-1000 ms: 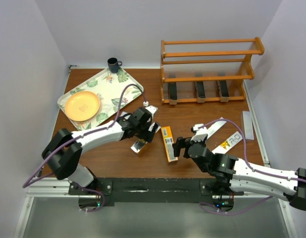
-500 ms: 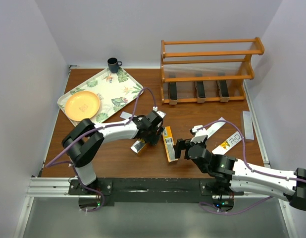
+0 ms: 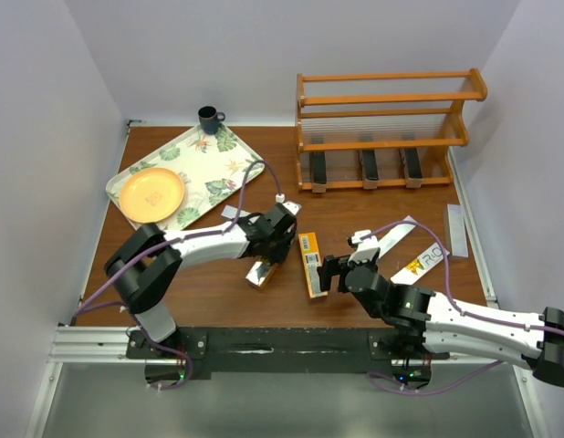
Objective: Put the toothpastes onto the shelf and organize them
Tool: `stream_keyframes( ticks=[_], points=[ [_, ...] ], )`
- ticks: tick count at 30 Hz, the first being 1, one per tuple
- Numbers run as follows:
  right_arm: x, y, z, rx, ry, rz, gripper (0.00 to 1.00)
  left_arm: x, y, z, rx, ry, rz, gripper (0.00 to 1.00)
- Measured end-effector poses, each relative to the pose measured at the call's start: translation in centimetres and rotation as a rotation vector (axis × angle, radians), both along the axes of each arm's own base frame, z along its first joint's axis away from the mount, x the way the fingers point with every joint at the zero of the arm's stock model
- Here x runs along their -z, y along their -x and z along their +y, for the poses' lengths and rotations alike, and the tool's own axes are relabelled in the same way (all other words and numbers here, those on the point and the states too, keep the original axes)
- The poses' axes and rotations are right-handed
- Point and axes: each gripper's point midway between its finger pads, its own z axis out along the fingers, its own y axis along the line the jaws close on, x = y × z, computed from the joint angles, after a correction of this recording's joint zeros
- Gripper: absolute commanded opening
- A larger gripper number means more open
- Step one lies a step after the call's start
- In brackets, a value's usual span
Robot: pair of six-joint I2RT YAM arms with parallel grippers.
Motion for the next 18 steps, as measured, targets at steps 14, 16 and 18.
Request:
stream_keyframes(
  ticks=[14,16,18],
  points=[
    [-2.0,1.7,6.4,-0.267,-0.16,0.008,0.98,-13.0,0.2,1.9,-0.301,0.506,-0.239,0.42],
    [-2.4,2.1,7.5,-0.311,-0.191,0.01,0.98,-13.8,0.1,2.4,-0.361,0.577,-0.248,0.43],
    [-2.9,2.4,8.6,-0.352,-0.223,0.007,0.98,-13.9,0.0,2.9,-0.428,0.64,-0.249,0.44]
  ],
)
